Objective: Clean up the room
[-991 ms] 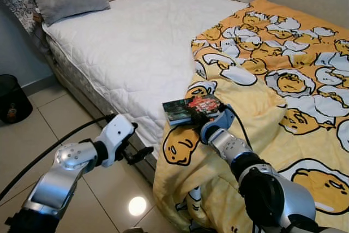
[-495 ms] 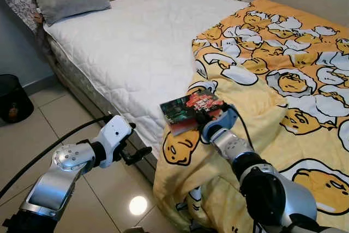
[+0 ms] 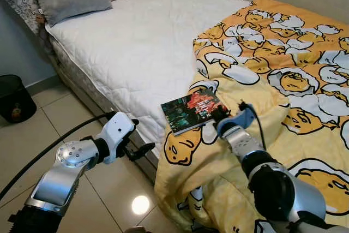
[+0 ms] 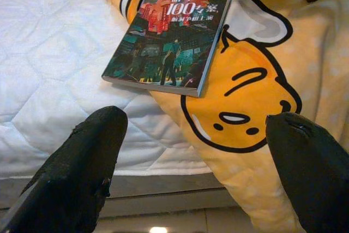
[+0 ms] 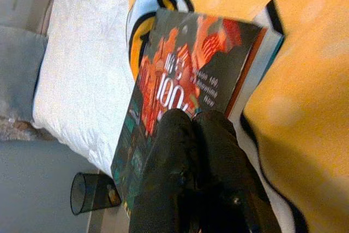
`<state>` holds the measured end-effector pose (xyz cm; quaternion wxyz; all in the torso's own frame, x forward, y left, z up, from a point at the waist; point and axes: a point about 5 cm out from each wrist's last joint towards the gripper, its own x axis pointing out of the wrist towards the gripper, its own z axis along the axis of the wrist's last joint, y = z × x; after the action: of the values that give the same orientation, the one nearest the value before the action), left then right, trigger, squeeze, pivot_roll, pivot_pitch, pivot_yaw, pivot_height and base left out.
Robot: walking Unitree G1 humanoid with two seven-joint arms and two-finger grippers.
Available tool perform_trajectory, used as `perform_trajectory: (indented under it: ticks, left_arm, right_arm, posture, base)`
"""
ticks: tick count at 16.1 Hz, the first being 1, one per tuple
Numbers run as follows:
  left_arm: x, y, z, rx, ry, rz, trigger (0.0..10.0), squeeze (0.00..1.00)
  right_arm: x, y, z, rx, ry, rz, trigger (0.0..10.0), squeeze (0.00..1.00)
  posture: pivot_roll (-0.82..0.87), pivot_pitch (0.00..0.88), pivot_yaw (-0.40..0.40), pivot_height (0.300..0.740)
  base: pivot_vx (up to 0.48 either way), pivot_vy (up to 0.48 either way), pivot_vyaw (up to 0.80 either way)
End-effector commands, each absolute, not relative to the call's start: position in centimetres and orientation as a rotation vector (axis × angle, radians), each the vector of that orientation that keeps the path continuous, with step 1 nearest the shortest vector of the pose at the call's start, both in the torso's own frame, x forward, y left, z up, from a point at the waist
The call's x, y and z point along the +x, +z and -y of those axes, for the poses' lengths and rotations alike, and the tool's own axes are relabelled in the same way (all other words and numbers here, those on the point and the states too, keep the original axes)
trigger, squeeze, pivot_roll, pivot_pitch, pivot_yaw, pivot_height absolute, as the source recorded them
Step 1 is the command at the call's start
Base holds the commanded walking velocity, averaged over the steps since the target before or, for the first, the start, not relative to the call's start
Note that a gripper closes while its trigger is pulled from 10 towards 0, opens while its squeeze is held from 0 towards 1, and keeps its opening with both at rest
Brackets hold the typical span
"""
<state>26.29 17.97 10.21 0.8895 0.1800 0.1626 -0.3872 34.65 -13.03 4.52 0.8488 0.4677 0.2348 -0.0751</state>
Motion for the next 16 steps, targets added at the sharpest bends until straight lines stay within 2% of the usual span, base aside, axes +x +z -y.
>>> perform_trajectory:
  ticks: [1,2,3,4,5,6,7,8,10,11,13,15,16]
  left_arm:
    - [26.7,10.5,-17.9,0.388,-0.795,-0.326,10.0,0.8]
    - [26.7,10.5,-17.9,0.388,-0.795,-0.326,10.0,0.8]
    - [26.7,10.3,-18.1,0.395,-0.77,-0.331,10.0,0.8]
    - [26.7,10.3,-18.1,0.395,-0.77,-0.331,10.0,0.8]
    - [27.0,10.3,-18.1,0.403,-0.713,-0.305,10.0,0.79]
    - [27.2,10.2,-18.0,0.406,-0.673,-0.29,10.0,0.67]
    - [27.5,10.2,-17.8,0.404,-0.632,-0.269,10.0,0.67]
    - [28.1,10.5,-17.5,0.369,-0.539,-0.208,10.0,0.67]
    - [28.6,10.5,-17.1,0.299,-0.457,-0.18,10.0,0.66]
    - [28.8,10.5,-16.7,0.29,-0.439,-0.17,10.0,0.65]
    - [29.2,10.7,-16.1,0.302,-0.434,-0.153,10.0,0.58]
    - [29.5,10.9,-16.3,0.302,-0.418,-0.144,10.0,0.58]
    - [29.5,10.9,-16.3,0.304,-0.413,-0.142,10.0,0.58]
  right_arm:
    - [35.0,5.0,13.7,0.947,-0.163,-0.473,1.8,0.0]
    - [35.0,5.0,13.7,0.947,-0.163,-0.473,1.8,0.0]
    - [35.2,5.3,14.0,0.829,-0.103,-0.477,10.0,0.0]
    - [35.2,5.3,14.0,0.829,-0.103,-0.477,10.0,0.0]
    - [35.2,5.5,15.0,0.711,-0.049,-0.444,10.0,0.0]
    - [35.1,5.7,15.6,0.659,-0.011,-0.399,10.0,0.47]
    - [35.1,6.0,16.0,0.629,0.02,-0.36,10.0,0.47]
    - [34.4,6.5,16.6,0.552,0.078,-0.274,10.0,1.0]
    - [32.9,7.0,17.2,0.429,0.085,-0.192,10.0,1.0]
    - [31.5,7.2,17.4,0.338,0.09,-0.133,10.0,1.0]
    - [28.9,6.5,17.1,0.275,0.049,-0.108,10.0,1.0]
    - [27.7,5.8,17.0,0.317,0.021,-0.15,10.0,1.0]
    - [27.3,5.8,17.0,0.33,-0.003,-0.155,10.0,1.0]
  posture:
    - [0.1,0.0,0.011,0.74]
    - [0.1,0.0,0.011,0.74]
    - [0.09,0.0,0.008,0.74]
    - [0.09,0.0,0.008,0.74]
    - [0.09,0.0,0.002,0.74]
    - [0.07,0.0,0.006,0.74]
    - [0.06,0.0,0.009,0.74]
    - [0.03,0.0,0.024,0.74]
    - [0.01,0.0,0.04,0.74]
    - [-0.01,0.0,0.046,0.74]
    - [-0.01,0.0,0.044,0.74]
    - [-0.01,0.0,0.043,0.74]
    - [-0.01,0.0,0.044,0.74]
  base:
    - [0.0,0.0,0.0]
    - [0.0,0.0,0.0]
    - [0.0,0.0,0.0]
    - [0.0,0.0,0.0]
    - [0.0,0.0,0.0]
    - [0.0,0.0,0.0]
    - [0.0,0.0,0.0]
    - [0.0,0.0,0.0]
    - [0.0,0.0,0.0]
    - [0.0,0.386,0.0]
    - [0.0,0.48,-0.22]
    - [0.0,0.48,-0.8]
    - [0.0,0.48,0.0]
